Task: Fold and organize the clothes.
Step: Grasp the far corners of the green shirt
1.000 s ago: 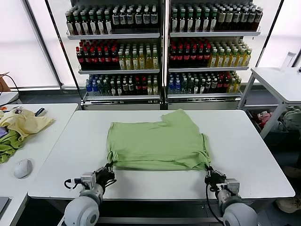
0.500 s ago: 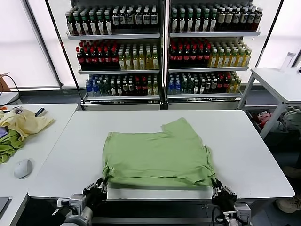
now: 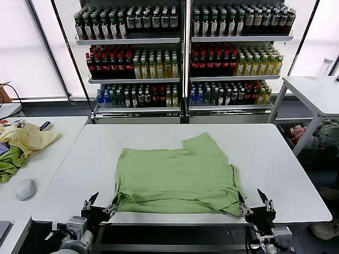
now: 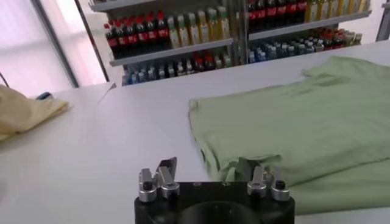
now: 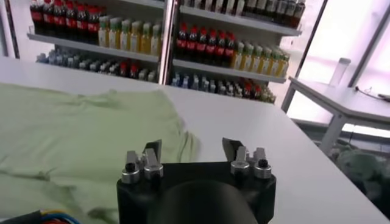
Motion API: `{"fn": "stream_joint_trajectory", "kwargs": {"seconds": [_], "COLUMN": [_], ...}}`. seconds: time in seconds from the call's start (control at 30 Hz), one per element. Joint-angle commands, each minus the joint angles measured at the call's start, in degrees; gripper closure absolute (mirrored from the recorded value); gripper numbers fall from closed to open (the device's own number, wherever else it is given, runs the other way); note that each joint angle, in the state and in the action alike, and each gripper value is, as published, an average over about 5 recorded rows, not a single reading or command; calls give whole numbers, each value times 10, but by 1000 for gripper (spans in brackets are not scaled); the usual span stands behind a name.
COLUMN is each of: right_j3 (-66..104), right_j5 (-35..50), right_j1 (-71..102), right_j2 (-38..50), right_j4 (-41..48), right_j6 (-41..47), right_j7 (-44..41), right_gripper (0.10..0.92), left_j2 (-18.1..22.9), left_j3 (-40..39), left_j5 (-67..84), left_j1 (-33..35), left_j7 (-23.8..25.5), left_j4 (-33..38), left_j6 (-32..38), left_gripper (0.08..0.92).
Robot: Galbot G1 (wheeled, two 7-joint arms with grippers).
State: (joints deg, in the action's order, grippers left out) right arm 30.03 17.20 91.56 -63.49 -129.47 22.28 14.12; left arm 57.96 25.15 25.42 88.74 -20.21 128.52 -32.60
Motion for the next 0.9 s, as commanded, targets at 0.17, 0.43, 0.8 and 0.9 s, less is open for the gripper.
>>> {"fn": "stream_joint_trajectory", "kwargs": {"seconds": [0.17, 0.43, 0.8, 0.9], "right_j3": [-116, -169, -208, -216], "right_j5": [48, 100, 112, 114], "right_j1": [-264, -413, -514, -533], "right_j2": [-1, -11, -39, -50], "right_j4": [148, 289, 455, 488], "right_j6": [46, 62, 52, 50], "right_j7": [6, 10, -3, -4], "right_gripper": [204, 203, 203, 203], "left_j2": [-26, -16, 25, 32], "left_j3": [-58, -132, -190, -197], "left_j5": [43, 58, 57, 58], "left_j1": [-187, -314, -422, -440], "left_j7": [-1, -4, -7, -6], "left_j4": [-117, -234, -374, -404], "left_j6": [17, 13, 6, 6], "left_gripper": [180, 177, 177, 177]}}
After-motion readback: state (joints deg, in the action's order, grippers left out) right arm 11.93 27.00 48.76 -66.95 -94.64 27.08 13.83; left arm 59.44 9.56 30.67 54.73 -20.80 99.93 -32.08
